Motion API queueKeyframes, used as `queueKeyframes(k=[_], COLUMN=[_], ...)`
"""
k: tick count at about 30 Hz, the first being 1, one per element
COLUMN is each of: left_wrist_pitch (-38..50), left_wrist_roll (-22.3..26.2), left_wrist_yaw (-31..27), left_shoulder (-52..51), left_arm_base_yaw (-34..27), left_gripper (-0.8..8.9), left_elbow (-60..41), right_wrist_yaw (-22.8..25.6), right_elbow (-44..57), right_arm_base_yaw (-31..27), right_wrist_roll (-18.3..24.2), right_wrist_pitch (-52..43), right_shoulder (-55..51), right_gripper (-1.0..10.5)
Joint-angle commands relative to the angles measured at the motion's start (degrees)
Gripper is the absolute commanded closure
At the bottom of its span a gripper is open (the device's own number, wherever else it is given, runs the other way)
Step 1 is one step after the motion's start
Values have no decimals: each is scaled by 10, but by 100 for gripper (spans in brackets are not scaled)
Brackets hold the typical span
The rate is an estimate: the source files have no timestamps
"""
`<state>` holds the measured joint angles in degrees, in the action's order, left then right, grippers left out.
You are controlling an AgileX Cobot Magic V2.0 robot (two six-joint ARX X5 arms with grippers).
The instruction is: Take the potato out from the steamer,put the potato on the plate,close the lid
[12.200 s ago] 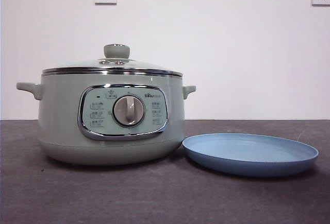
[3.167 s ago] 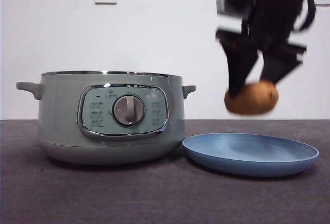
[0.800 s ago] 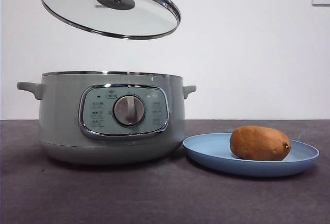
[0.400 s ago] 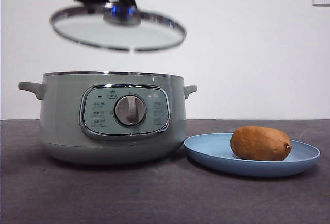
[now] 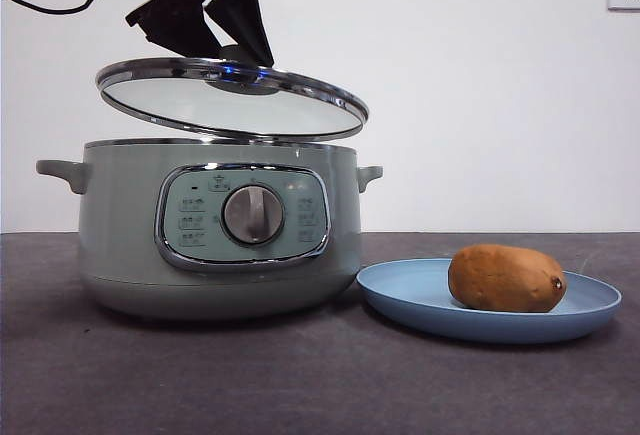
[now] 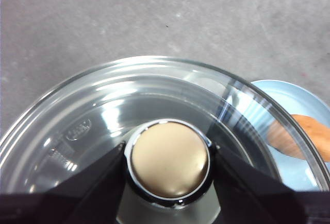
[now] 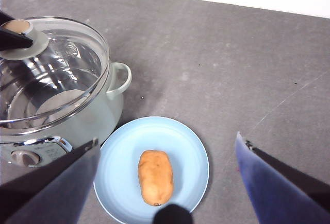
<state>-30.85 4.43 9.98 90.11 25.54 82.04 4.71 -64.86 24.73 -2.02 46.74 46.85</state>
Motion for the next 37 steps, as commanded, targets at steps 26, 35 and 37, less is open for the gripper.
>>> queueKeyframes(k=[26,35,37], left_wrist_pitch=[24,-15,-28], left_wrist_roll=[-2,-3,-3], left_wrist_yaw=[-39,-23,-23], left_shoulder=[-9,-8,-8], left_arm_base_yaw=[6,3,-1], left_gripper=[822,822,822], left_elbow=[-86,-86,-86], right_wrist_yaw=[1,-1,-1], right_elbow=[1,1,1], right_arm_base_yaw=[0,0,0], right_wrist_roll=[-6,-6,-6], right_wrist_pitch=[-3,1,4], right_shoulder=[-1,-1,-1], right_gripper=[509,509,509])
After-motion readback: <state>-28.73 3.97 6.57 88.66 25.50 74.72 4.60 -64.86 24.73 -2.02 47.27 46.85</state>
